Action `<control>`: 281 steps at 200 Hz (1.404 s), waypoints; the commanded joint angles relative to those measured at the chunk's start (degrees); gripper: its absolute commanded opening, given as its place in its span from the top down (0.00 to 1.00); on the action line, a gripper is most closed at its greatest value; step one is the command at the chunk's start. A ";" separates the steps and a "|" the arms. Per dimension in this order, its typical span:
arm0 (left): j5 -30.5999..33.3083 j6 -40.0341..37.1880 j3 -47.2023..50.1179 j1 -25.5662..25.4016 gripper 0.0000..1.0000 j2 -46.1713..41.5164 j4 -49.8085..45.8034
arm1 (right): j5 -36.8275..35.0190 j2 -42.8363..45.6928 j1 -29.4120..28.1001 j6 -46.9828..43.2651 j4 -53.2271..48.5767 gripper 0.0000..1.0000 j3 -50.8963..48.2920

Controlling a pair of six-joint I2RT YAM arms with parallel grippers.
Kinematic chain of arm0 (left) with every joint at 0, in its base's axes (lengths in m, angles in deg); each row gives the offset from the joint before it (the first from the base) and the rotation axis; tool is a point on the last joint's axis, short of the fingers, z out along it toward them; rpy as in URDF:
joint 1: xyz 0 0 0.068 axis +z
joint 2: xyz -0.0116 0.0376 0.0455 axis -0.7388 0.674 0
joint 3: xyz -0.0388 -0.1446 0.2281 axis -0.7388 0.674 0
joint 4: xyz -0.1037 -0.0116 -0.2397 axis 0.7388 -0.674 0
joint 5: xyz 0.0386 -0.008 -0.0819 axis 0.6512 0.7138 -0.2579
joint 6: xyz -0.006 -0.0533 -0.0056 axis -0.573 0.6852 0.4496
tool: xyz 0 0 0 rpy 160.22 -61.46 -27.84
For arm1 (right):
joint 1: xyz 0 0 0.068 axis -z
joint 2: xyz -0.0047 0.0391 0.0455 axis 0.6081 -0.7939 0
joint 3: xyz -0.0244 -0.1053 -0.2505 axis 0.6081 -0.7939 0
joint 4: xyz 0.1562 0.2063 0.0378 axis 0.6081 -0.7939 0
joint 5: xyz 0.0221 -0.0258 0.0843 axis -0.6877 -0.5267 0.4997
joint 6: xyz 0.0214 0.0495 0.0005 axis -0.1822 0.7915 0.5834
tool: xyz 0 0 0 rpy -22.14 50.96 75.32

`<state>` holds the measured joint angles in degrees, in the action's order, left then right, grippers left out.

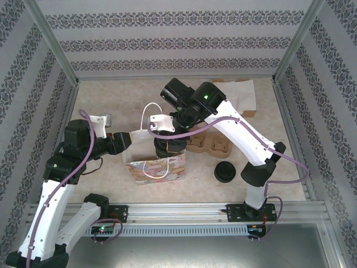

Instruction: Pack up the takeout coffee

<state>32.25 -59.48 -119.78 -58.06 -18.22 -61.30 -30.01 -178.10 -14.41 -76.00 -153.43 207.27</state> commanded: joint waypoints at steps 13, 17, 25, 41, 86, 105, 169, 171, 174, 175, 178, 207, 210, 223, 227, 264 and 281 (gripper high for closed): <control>-1.14 -1.29 0.18 -0.22 0.48 -0.12 -1.08 | 0.20 -1.40 0.14 -1.74 -2.17 0.48 1.04; -1.12 -1.31 0.18 -0.27 0.48 -0.13 -1.14 | 0.19 -1.49 0.04 -1.87 -2.17 0.48 0.96; -1.07 -1.26 0.12 -0.27 0.48 -0.12 -1.26 | 0.19 -1.66 -0.08 -1.89 -2.17 0.48 0.73; -1.09 -1.27 0.02 -0.26 0.48 -0.12 -1.49 | 0.00 -2.15 -0.22 -2.14 -2.24 0.48 0.35; -1.08 -1.05 0.21 -0.28 0.48 -0.31 -1.65 | -0.79 -4.02 -0.74 -2.27 -2.57 0.49 0.15; -1.04 -0.96 0.27 -0.24 0.48 -0.31 -1.67 | -1.13 -4.85 -0.79 -2.16 -2.48 0.49 -0.10; -0.89 -0.75 0.47 -0.21 0.48 -0.40 -1.61 | -1.68 -5.87 -0.84 -1.35 -1.29 0.50 -2.31; -0.85 -0.75 0.48 -0.25 0.48 -0.45 -1.66 | -1.79 -5.82 -0.83 -1.38 -1.23 0.50 -2.46; -0.89 -0.76 0.57 -0.24 0.48 -0.47 -1.63 | -2.02 -5.81 -0.88 -1.39 -0.96 0.50 -2.71; -0.90 -0.77 0.60 -0.22 0.48 -0.44 -1.65 | -2.10 -5.76 -0.88 -1.39 -0.95 0.50 -2.77; -0.77 -0.77 0.59 -0.20 0.48 -0.52 -1.63 | -2.32 -5.73 -0.88 -1.38 -0.68 0.50 -3.04; -0.44 -0.56 0.78 -0.22 0.48 -0.72 -1.40 | -3.53 -5.12 -1.15 -1.74 1.09 0.49 -5.20; -0.40 -0.53 0.74 -0.23 0.48 -0.79 -1.38 | -3.50 -5.06 -1.19 -1.81 1.18 0.49 -5.37; -0.06 -0.52 0.78 -0.20 0.48 -0.84 -1.40 | -3.93 -4.84 -1.40 -2.23 1.67 0.49 -6.11; 0.03 -0.52 0.78 -0.24 0.48 -0.83 -1.39 | -4.16 -4.75 -1.48 -2.36 1.84 0.49 -6.32; 0.29 -0.41 0.80 -0.25 0.48 -0.71 -1.41 | -5.59 -4.66 -2.09 -3.15 2.83 0.49 -7.65; 0.39 -0.39 0.71 -0.21 0.48 -0.70 -1.49 | -6.08 -4.57 -2.37 -3.48 3.07 0.49 -8.28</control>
<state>32.36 -59.44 -119.56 -58.06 -18.35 -61.55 -34.75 -183.50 -16.07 -77.77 -151.03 199.88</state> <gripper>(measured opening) 0.522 0.641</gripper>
